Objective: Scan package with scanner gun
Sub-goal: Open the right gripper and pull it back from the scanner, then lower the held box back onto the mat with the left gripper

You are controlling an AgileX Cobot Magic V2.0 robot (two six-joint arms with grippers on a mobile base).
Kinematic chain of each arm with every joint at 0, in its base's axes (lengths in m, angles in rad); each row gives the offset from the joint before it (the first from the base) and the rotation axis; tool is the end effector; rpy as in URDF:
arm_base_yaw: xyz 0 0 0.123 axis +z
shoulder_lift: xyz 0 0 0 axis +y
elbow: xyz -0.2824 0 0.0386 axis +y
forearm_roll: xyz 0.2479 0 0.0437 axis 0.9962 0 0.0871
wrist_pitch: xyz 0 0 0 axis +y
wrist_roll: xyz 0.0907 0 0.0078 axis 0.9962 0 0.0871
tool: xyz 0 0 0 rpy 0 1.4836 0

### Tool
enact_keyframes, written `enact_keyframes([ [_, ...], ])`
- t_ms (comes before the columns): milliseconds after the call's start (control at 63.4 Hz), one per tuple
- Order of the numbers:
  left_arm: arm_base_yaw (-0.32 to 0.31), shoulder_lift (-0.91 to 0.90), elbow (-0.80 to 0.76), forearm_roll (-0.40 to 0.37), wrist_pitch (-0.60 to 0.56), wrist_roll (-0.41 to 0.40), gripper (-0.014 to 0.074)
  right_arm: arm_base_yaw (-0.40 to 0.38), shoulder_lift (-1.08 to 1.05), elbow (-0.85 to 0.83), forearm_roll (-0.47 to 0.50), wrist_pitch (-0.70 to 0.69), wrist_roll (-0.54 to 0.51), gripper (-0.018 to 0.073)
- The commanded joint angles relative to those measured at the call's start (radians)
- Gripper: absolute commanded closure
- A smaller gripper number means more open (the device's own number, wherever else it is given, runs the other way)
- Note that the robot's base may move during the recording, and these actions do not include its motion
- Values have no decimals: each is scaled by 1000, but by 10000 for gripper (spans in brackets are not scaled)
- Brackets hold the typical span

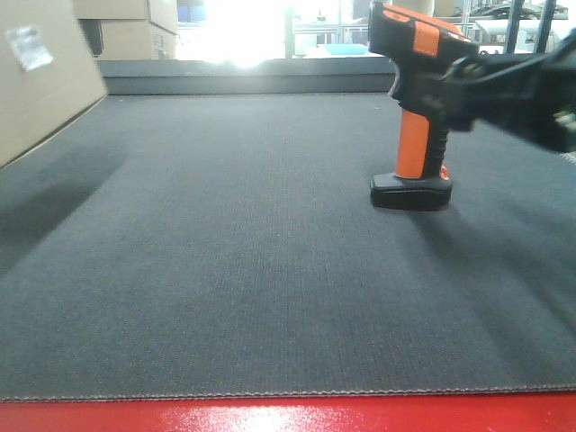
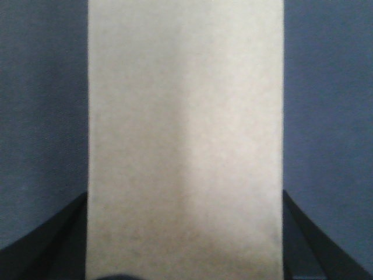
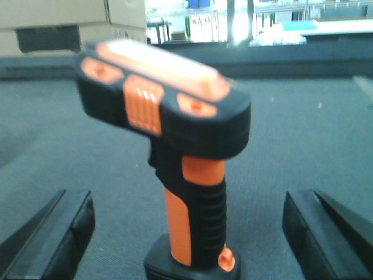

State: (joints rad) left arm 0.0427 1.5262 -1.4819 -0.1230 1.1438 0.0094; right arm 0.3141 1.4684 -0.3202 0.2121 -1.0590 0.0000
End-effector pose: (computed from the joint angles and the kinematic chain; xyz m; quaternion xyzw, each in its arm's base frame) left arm 0.3168 0.0034 0.3589 -0.0279 0.9704 -0.0543 0.2338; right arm 0.2339 0.0584 0.1985 -0.0095 0.7111 0.0815 0.6983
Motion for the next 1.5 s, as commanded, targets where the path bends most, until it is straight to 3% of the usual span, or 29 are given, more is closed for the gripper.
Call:
enact_keyframes([
  [0,3,28,-8,23,-21,-2,481,0,-119,39,-6,16,0,-2],
  [205,3,88,-8,44,-52,-2,468,0,-402,46,-6,297,0,-2],
  [394,3,124,-8,56,-52,-2,465,0,-544,46,-6,411,0,-2],
  [726,-6,134,-8,123,-83,-2,457,0,-585,46,-6,416,0,-2],
  [1025,-20,134,-8,134,-86,-2,178,0,-585,46,-6,416,0,-2],
  [1483,-20,134,-8,154,-68,-2,109,0,-584,42,-6,409,0,-2],
])
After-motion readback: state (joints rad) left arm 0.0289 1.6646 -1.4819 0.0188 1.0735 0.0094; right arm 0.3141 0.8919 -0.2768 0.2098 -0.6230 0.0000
